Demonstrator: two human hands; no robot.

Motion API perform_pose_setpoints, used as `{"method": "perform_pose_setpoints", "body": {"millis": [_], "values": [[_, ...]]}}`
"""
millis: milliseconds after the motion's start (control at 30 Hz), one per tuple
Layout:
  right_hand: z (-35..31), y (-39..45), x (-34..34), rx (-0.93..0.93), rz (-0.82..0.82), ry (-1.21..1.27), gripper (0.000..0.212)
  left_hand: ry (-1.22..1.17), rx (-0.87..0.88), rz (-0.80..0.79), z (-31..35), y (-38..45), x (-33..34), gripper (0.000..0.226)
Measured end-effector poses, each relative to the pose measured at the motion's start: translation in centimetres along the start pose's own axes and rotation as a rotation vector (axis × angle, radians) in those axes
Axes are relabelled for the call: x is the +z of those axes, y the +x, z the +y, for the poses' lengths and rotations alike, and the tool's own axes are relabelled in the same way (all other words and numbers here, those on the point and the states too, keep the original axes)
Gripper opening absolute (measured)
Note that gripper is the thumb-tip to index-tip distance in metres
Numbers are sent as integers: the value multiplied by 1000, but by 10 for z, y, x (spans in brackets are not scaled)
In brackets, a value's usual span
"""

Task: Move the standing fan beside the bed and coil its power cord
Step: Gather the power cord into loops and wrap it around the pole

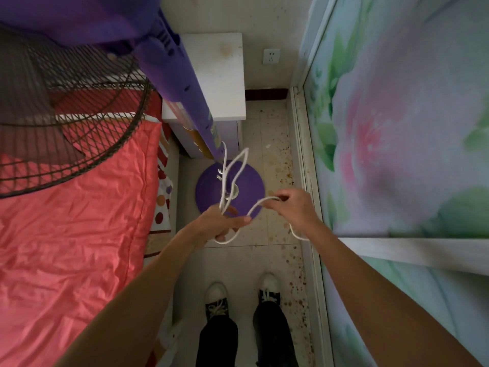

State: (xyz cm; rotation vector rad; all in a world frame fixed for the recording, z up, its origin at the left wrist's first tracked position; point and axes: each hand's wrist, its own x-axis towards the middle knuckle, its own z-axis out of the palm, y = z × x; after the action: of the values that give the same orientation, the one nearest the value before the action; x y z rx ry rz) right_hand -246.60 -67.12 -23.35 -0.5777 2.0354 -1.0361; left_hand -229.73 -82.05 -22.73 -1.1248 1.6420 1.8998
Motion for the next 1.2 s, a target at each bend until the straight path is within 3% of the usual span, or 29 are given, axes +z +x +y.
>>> {"method": "perform_pose_setpoints", "body": {"millis": [100, 200, 333, 500, 667, 767, 867, 967, 1067, 1200], "values": [[-23, 20, 4, -50, -50, -155, 19, 117, 51, -66, 9, 1, 4, 48], [-41, 42, 2, -80, 1, -263, 19, 143, 86, 4, 6, 4, 0, 16], [-56, 67, -15, -268, 59, -437, 19, -22, 86, -20, -5, 8, -11, 24], [-48, 84, -44, -622, 134, -892, 24, -43, 90, -47, -16, 14, -24, 40], [-32, 98, -76, -729, 29, -995, 17, -306, 93, -73, -33, 7, -38, 43], [-28, 97, -80, -775, -43, -876, 19, -281, 97, -79, -31, 5, -38, 44], [-34, 85, -64, -622, -75, -569, 33, -61, 47, -36, -23, 9, -29, 43], [-38, 71, -37, -447, 54, -358, 37, 130, 65, 0, -19, 16, -17, 36], [-45, 59, -15, -148, 54, -194, 35, 96, 118, 35, -20, 18, -10, 30], [-49, 50, -8, 206, -179, 195, 34, -116, 157, 30, -19, 14, -12, 30]]}}
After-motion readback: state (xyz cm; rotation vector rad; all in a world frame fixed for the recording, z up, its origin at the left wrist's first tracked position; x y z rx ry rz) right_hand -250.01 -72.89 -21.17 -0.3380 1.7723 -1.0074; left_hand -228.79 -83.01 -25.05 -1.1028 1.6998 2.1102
